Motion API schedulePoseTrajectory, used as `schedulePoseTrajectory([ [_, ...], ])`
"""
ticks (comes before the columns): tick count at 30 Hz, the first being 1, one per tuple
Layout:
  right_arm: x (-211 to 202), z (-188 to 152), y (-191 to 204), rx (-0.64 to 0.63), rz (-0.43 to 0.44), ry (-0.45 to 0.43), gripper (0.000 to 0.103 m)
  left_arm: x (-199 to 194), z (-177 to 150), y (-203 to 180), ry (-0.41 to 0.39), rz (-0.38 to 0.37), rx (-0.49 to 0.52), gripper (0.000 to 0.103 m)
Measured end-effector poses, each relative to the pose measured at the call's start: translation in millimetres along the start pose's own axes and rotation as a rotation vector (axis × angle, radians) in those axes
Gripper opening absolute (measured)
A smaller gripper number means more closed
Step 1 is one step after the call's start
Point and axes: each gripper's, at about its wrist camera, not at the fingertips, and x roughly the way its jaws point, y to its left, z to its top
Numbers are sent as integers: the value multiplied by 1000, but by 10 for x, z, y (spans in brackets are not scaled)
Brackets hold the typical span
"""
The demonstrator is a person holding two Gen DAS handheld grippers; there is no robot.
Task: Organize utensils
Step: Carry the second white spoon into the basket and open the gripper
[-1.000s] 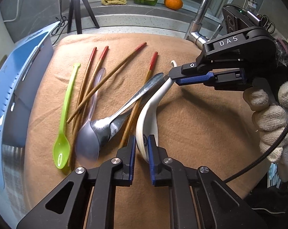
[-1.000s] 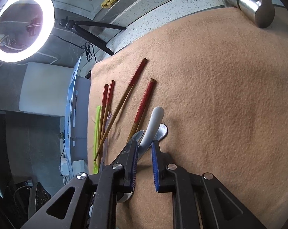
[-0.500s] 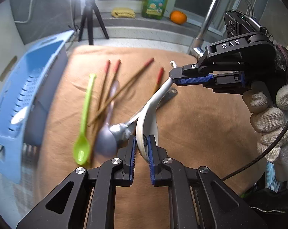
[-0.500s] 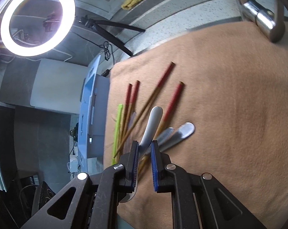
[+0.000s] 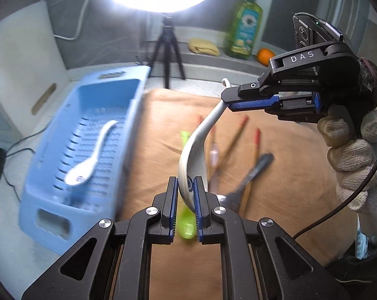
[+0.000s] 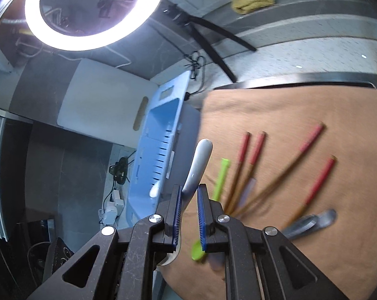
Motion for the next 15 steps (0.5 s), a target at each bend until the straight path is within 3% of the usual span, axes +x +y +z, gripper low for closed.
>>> schedulePoseTrajectory([
  [7,580,183,422,-37,25,41,11,-9,59,597,-3,51,-45,11],
  [15,1179,269,682,-77,-3,99,11,131,60,1015,43,90,-69,11],
])
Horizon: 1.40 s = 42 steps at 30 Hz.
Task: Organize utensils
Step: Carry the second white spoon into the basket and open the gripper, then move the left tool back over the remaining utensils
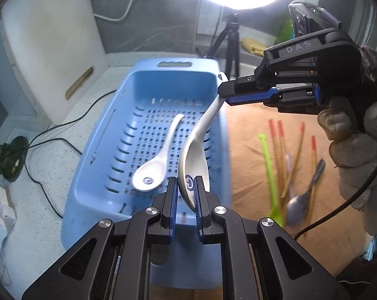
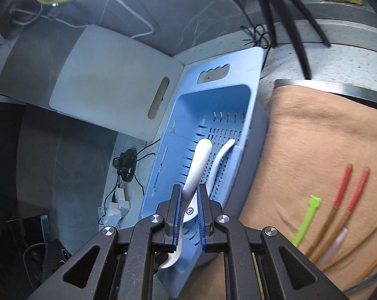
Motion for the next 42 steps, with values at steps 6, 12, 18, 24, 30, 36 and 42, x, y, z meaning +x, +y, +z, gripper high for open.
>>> schedulePoseTrajectory([
  [6,144,21,57,-19,-32,17,11,84,-7,93,25,-2,-3,12],
  [12,157,31,35,-34,-62,18,12,122,12,72,41,-20,3,13],
  [18,116,44,61,-50,-57,8,14,68,29,68,26,-17,-5,13],
  [24,-112,-36,180,-96,-45,-12,14,-107,25,46,4,-31,-29,13],
  [30,-566,-169,183,-160,-84,-64,16,-253,5,-171,-1,-75,-1,29],
  [36,-1148,-406,-88,-215,-144,-162,34,-228,-212,-556,44,-109,23,56],
  [42,-1656,-704,-515,-178,-198,-263,51,-123,-366,-888,96,-119,28,65],
])
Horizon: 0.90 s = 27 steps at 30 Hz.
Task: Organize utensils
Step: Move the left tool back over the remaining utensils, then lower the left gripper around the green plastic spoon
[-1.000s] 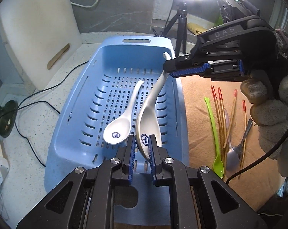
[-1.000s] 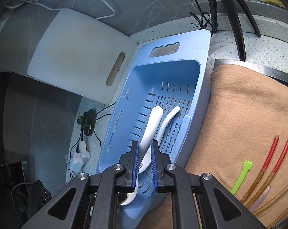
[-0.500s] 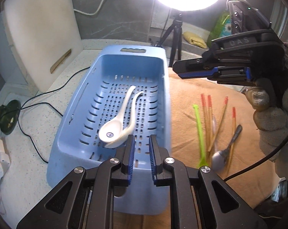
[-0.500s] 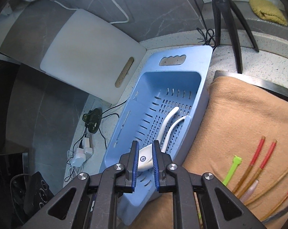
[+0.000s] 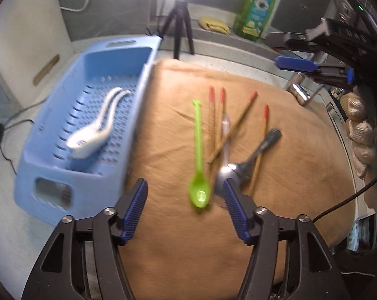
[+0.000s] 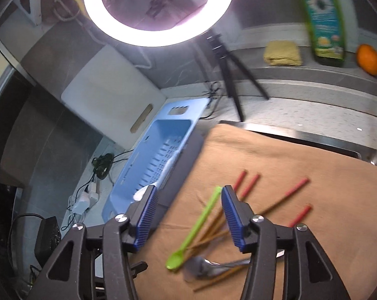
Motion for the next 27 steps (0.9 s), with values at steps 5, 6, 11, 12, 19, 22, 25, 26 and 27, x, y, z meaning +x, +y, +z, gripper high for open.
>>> schedulePoseTrajectory([
  [5,-273,-166,-372,38,-75,-44,59,125,-31,-231,24,-28,12,65],
  [6,-312,-209,-465,55,-86,-36,59,147,-36,-265,30,-35,16,65],
  [11,-410,-410,-711,105,-141,-1,59,262,-67,-466,60,-60,58,65],
  [12,-419,-446,-740,112,-147,6,59,269,-77,-488,61,-69,60,65],
  [19,-486,-612,-787,137,-135,41,59,257,-145,-473,35,-94,16,65],
  [22,-461,-616,-748,132,-120,47,59,217,-174,-447,18,-81,12,65],
  [25,-413,-608,-714,144,-99,50,59,206,-167,-415,30,-72,-1,65],
  [26,-392,-604,-708,150,-92,55,59,204,-158,-411,36,-65,1,65],
  [27,-365,-600,-701,159,-85,60,59,198,-150,-405,38,-56,3,65],
])
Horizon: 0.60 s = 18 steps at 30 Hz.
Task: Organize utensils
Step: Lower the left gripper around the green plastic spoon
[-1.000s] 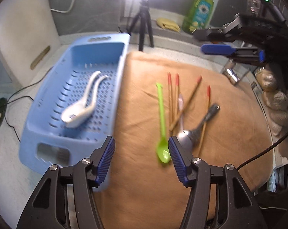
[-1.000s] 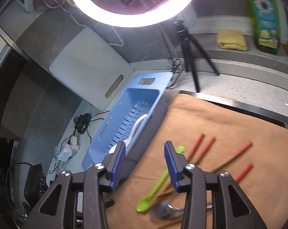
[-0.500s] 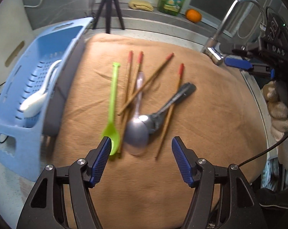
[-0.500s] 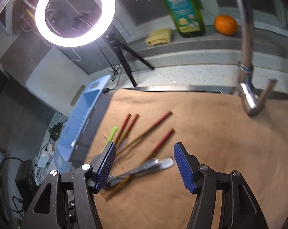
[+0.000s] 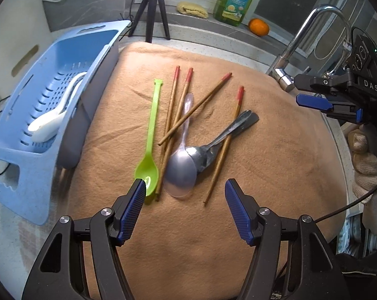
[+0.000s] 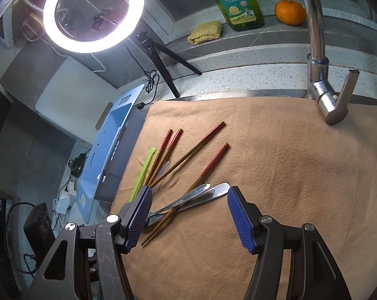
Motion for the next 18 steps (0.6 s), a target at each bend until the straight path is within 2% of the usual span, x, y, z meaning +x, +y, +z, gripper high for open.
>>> schedulePoseTrajectory([
  [3,57,12,32,12,8,7,59,-26,70,20,-7,16,8,65],
  [8,213,78,159,4,24,28,57,-73,306,101,-30,50,46,47],
  [9,271,109,201,-3,21,34,55,-66,360,116,-32,59,56,39],
  [11,378,168,239,5,22,55,47,-23,483,134,-20,78,89,30],
  [14,570,254,238,43,45,102,40,81,629,133,14,88,145,25],
  [15,674,296,218,68,35,123,36,117,664,136,26,95,153,20],
  [18,908,365,130,137,33,173,25,284,788,139,83,95,179,19],
])
